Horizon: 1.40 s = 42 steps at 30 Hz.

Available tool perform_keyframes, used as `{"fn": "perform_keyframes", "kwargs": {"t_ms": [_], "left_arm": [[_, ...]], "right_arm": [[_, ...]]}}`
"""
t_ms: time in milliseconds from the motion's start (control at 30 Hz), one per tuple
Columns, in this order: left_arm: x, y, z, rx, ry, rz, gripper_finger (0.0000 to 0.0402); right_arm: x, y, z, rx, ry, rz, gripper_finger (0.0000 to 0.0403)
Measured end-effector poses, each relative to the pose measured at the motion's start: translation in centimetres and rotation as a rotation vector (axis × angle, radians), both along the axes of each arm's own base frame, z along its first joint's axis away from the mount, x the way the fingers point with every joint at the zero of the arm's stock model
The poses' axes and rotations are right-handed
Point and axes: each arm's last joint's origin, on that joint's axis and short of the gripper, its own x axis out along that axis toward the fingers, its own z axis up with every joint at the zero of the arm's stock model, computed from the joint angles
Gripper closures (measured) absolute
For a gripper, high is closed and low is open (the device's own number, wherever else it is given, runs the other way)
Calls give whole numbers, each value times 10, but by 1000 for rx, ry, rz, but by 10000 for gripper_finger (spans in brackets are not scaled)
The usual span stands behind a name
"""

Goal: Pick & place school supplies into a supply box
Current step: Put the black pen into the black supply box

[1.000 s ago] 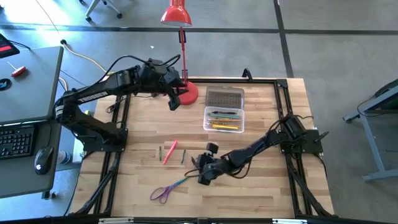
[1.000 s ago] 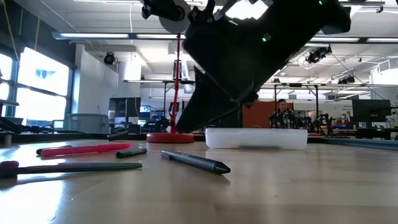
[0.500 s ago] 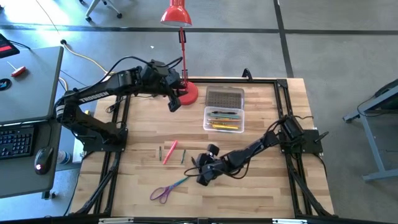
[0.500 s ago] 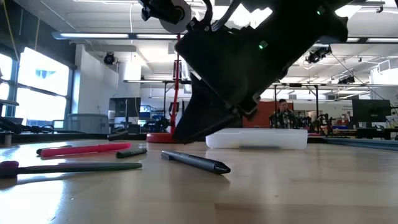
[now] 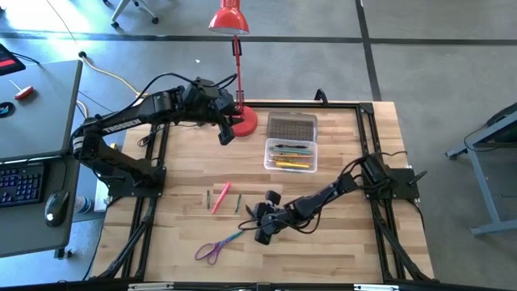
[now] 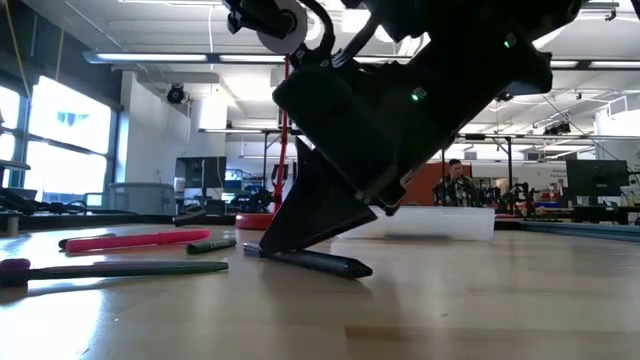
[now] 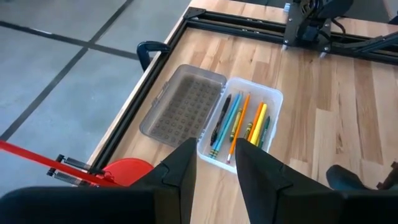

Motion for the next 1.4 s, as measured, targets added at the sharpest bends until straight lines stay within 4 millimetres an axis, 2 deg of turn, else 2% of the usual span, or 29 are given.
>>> {"fn": "perform_keyframes", "kwargs": {"t_ms": [333, 600, 800, 900, 1000, 1100, 1167, 1267, 1400], "left_arm": [[-1, 0, -1, 11, 16, 18, 261], [-3, 1, -3, 20, 48, 39, 261], [-3, 1, -3, 19, 52, 39, 261], [-3, 1, -3, 20, 52, 39, 261], [-3, 1, -3, 19, 52, 39, 261], [-3, 1, -3, 20, 52, 40, 261], [-3, 1, -3, 22, 53, 43, 261], [-3, 1, -3, 23, 53, 45, 261], [-3, 1, -3, 24, 53, 46, 261]], "right_arm": [[-6, -4, -8, -171, 112, 101, 309], [-10, -9, -11, -238, 186, 150, 393], [-12, -14, -13, -229, 223, 120, 363], [-12, -14, -11, -237, 219, 123, 374], [-14, -15, 2, -276, 220, 178, 394], [-25, -23, 24, -355, 270, 193, 384], [-31, -32, 47, -419, 270, 166, 376], [-47, -51, 87, -539, 292, 56, 377], [-67, -82, 118, -623, 359, -46, 393]]}}
